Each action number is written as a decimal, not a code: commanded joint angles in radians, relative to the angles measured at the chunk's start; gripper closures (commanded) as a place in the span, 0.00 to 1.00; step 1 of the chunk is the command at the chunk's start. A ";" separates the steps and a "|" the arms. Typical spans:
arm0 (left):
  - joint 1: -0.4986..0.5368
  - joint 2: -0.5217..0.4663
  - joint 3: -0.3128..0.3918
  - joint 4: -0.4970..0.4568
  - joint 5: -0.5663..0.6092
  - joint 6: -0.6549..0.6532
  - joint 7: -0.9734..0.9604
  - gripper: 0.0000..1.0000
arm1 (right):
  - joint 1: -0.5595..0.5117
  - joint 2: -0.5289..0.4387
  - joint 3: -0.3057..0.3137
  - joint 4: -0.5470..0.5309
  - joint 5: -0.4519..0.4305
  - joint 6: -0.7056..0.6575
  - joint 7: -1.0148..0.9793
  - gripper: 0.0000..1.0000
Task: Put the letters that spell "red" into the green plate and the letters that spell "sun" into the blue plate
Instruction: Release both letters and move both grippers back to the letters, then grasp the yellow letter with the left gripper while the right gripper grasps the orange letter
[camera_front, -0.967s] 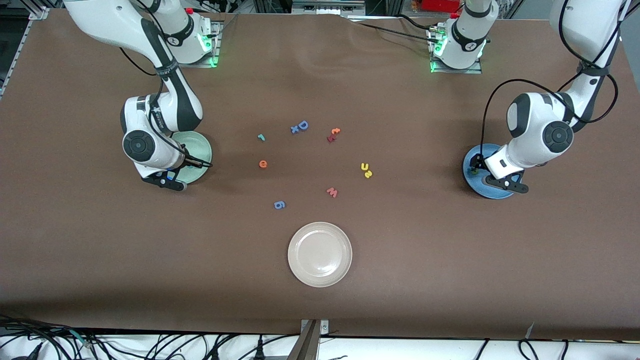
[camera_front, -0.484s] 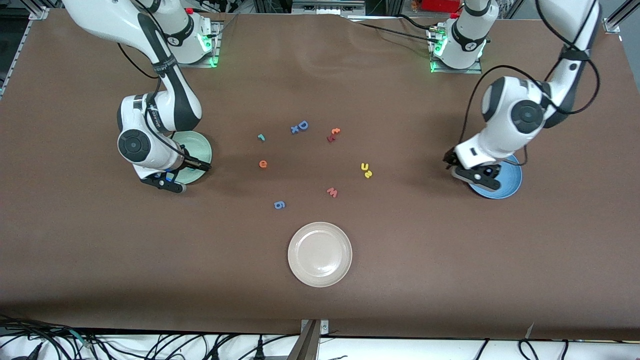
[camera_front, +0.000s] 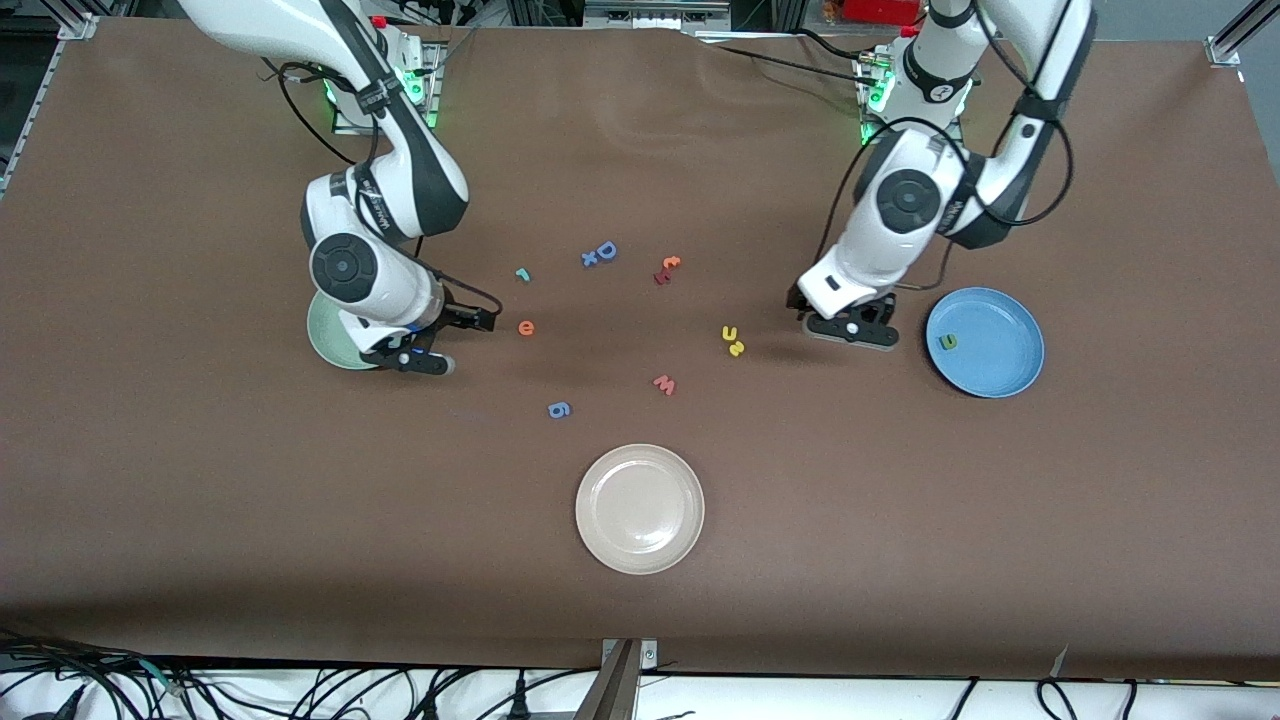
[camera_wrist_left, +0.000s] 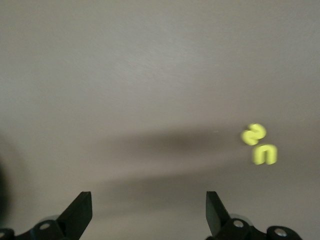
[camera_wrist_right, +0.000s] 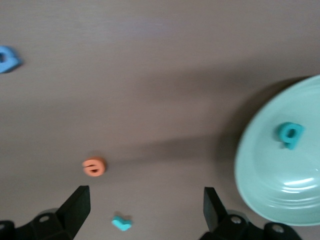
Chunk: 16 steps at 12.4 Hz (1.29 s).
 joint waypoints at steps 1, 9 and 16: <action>-0.085 0.095 0.014 0.102 0.016 -0.004 -0.213 0.00 | -0.010 0.064 0.009 0.089 0.014 -0.026 -0.019 0.00; -0.167 0.262 0.015 0.238 0.052 0.050 -0.316 0.01 | 0.106 0.149 0.007 0.074 -0.002 0.094 0.140 0.38; -0.184 0.295 0.014 0.225 0.109 0.058 -0.326 0.07 | 0.146 0.157 0.004 0.005 -0.002 0.238 0.243 0.39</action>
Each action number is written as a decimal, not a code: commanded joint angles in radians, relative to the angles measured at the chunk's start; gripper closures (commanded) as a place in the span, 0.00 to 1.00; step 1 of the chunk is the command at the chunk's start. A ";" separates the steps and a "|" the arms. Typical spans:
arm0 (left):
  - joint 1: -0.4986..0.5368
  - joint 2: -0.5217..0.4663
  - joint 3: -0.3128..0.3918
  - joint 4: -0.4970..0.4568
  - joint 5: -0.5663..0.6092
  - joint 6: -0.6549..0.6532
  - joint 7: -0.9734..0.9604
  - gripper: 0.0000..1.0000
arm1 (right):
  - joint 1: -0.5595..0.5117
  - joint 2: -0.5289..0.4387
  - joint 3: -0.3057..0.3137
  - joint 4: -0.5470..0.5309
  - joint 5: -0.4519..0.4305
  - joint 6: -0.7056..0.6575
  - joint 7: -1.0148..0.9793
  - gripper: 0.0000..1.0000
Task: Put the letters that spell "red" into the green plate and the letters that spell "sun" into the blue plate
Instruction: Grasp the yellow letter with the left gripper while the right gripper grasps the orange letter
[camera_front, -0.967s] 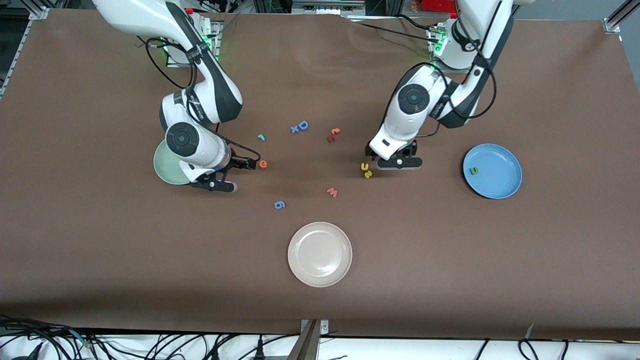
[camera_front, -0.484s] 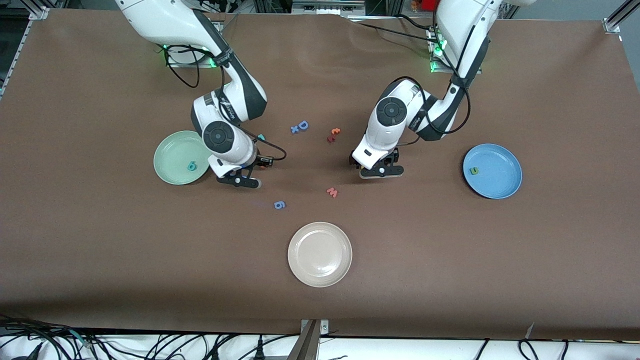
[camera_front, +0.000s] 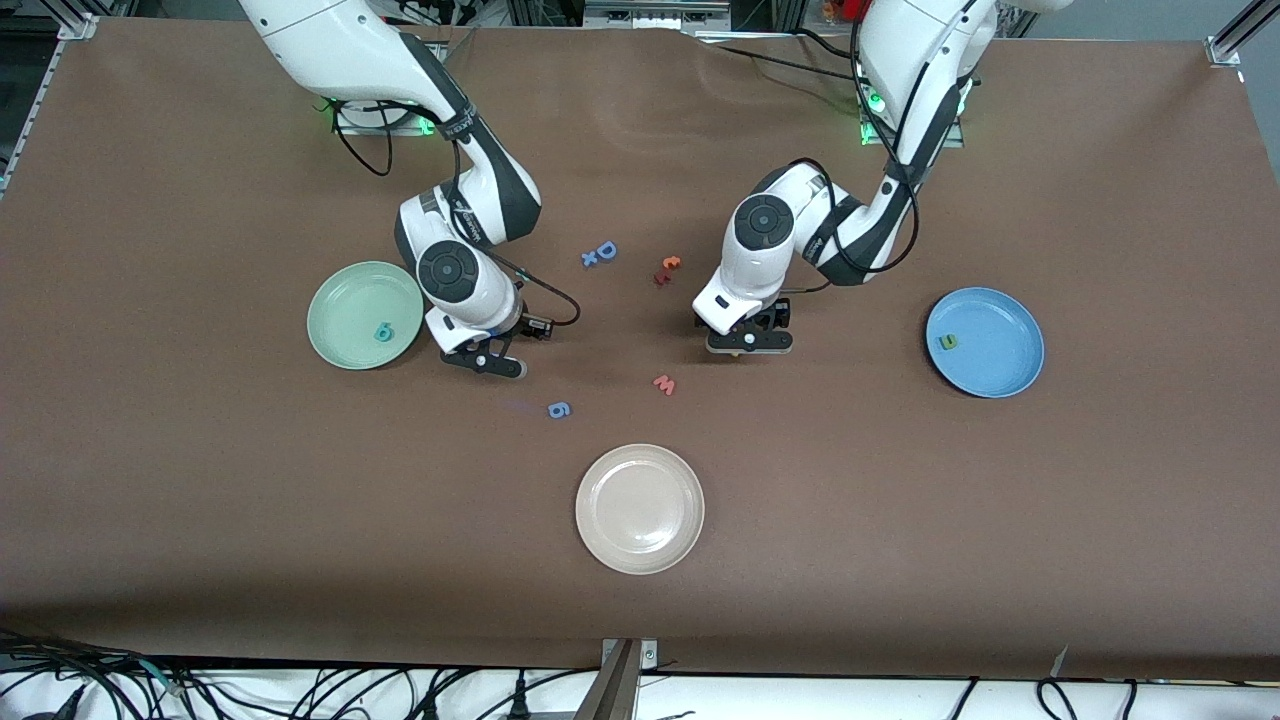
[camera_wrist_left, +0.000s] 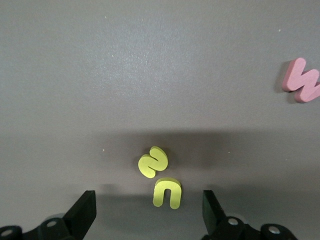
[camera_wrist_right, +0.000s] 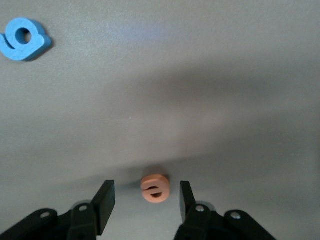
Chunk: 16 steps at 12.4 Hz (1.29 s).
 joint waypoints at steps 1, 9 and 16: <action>-0.017 0.024 0.011 0.010 0.017 0.015 -0.013 0.11 | 0.019 0.001 -0.007 -0.032 -0.004 0.045 0.031 0.39; -0.031 0.044 0.011 0.012 -0.066 0.050 -0.023 0.44 | 0.019 0.011 -0.021 -0.064 -0.009 0.082 0.049 0.47; -0.026 0.044 0.011 0.010 -0.059 0.049 0.051 0.87 | 0.022 0.011 -0.021 -0.064 -0.009 0.081 0.053 0.78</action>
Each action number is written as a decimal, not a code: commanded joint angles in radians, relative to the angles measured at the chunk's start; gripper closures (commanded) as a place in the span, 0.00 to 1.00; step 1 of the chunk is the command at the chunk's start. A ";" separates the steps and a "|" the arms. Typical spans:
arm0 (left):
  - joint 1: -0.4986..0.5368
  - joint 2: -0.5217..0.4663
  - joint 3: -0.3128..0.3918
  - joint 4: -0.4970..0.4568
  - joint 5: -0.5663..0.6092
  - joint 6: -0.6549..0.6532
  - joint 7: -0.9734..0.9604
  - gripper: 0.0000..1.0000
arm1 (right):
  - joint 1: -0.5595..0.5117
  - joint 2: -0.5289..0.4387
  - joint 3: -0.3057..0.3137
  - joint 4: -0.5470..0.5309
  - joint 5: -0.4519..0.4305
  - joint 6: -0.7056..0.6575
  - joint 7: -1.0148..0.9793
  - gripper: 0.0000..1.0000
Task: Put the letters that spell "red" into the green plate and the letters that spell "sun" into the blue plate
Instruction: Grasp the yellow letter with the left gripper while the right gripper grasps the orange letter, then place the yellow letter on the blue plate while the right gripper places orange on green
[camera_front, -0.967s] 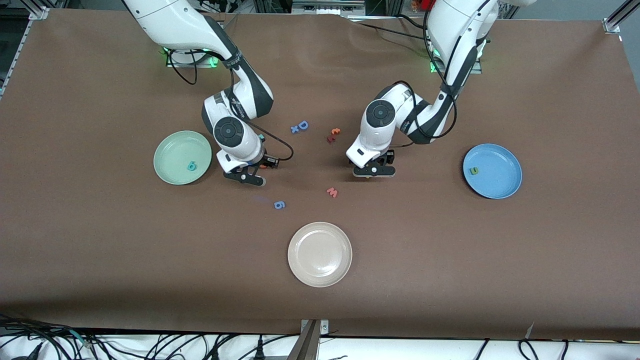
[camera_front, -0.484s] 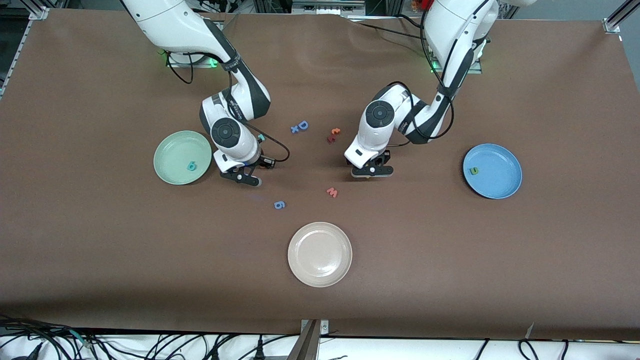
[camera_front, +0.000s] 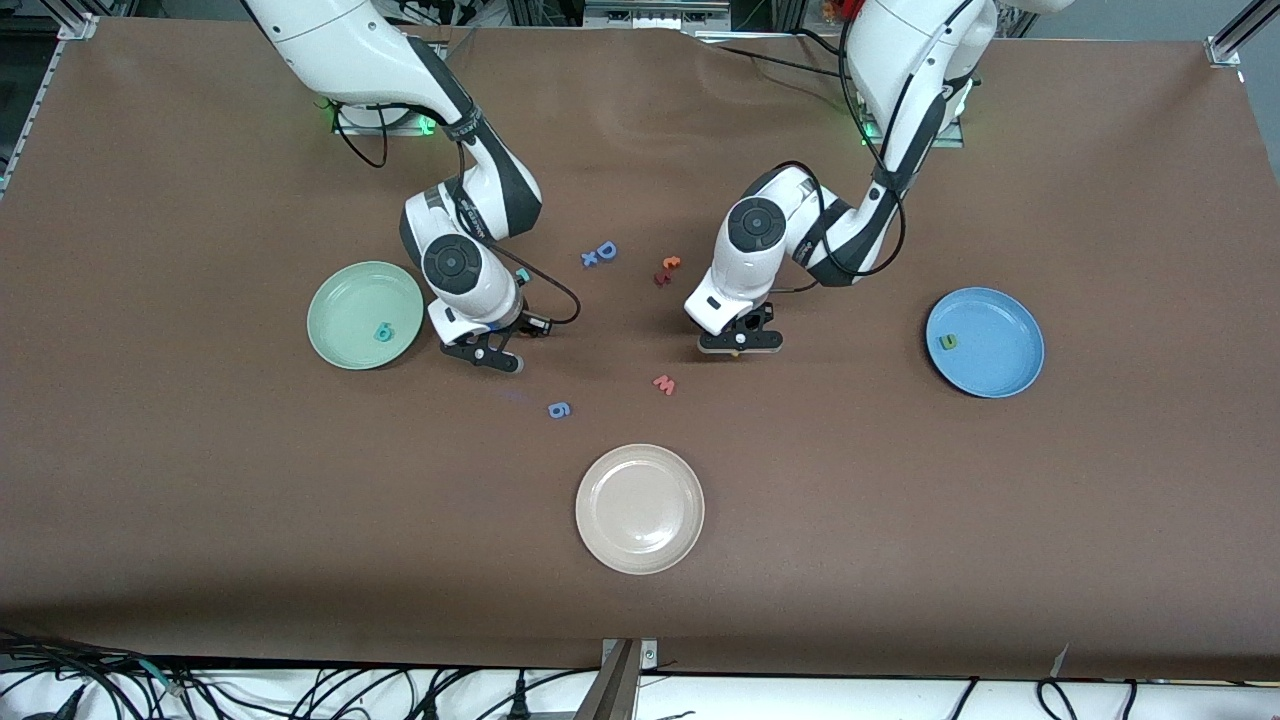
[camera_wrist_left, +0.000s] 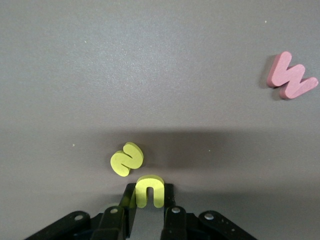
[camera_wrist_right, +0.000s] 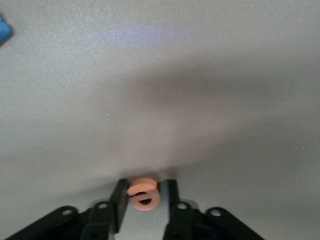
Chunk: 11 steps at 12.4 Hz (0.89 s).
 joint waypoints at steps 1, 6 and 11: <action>-0.001 0.009 0.015 -0.001 -0.013 -0.001 0.094 0.89 | 0.009 0.006 -0.006 -0.007 -0.008 0.014 0.015 0.82; 0.114 -0.121 0.022 -0.003 -0.019 -0.191 0.336 0.91 | 0.003 -0.067 -0.076 -0.002 -0.009 -0.082 -0.119 0.90; 0.239 -0.197 0.088 -0.027 -0.021 -0.277 0.672 0.90 | -0.002 -0.201 -0.283 -0.056 -0.008 -0.257 -0.557 0.90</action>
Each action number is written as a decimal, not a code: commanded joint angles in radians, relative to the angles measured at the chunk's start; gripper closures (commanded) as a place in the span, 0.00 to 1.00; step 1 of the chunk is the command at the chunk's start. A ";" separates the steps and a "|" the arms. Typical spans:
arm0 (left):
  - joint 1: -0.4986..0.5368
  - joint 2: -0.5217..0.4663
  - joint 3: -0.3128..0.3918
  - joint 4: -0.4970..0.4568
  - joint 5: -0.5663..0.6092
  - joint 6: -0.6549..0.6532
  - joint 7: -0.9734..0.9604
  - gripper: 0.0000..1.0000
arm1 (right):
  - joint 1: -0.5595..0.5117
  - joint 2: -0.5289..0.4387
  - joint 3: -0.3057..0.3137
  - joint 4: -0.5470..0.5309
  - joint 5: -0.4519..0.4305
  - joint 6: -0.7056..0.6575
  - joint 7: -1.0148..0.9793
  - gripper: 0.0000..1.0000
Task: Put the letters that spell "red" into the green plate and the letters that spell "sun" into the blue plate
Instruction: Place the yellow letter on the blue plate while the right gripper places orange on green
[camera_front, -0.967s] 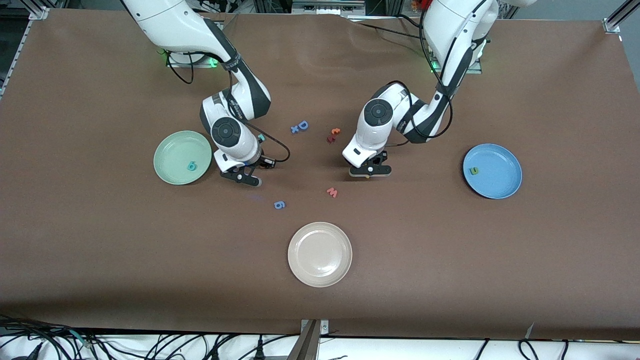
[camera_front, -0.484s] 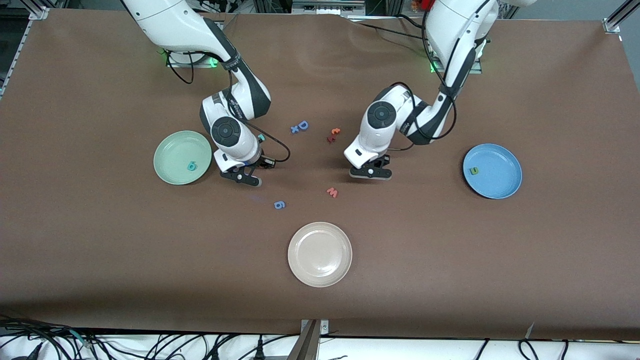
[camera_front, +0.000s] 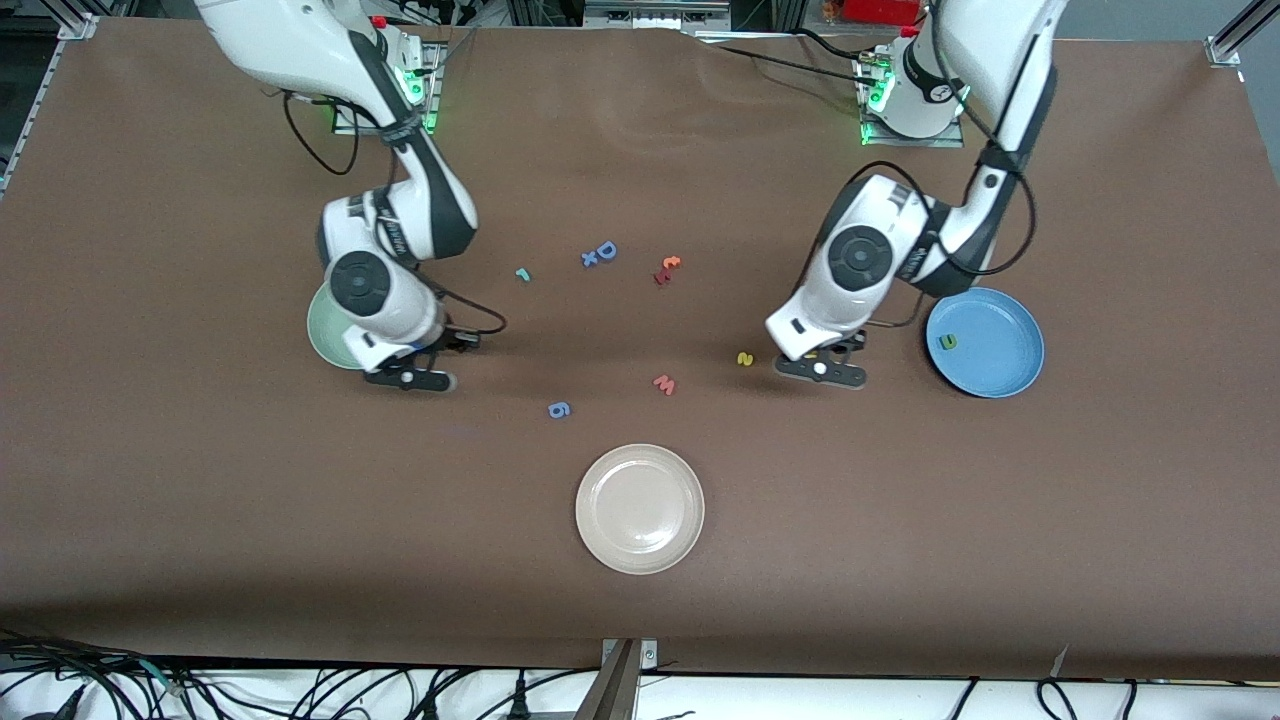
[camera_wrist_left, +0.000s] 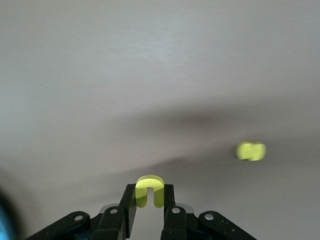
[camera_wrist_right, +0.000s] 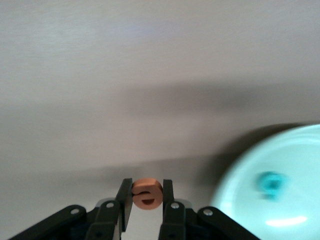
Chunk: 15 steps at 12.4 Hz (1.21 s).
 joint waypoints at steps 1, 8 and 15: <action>0.105 -0.045 0.019 -0.046 -0.021 -0.010 0.246 0.91 | 0.005 -0.086 -0.106 -0.053 0.001 -0.117 -0.227 0.90; 0.323 -0.071 0.073 -0.093 -0.022 -0.010 0.735 0.90 | -0.035 -0.026 -0.163 -0.156 0.006 -0.128 -0.423 0.66; 0.405 -0.044 0.096 -0.176 -0.019 -0.010 0.861 0.75 | -0.007 -0.085 -0.083 -0.045 0.034 -0.341 -0.275 0.23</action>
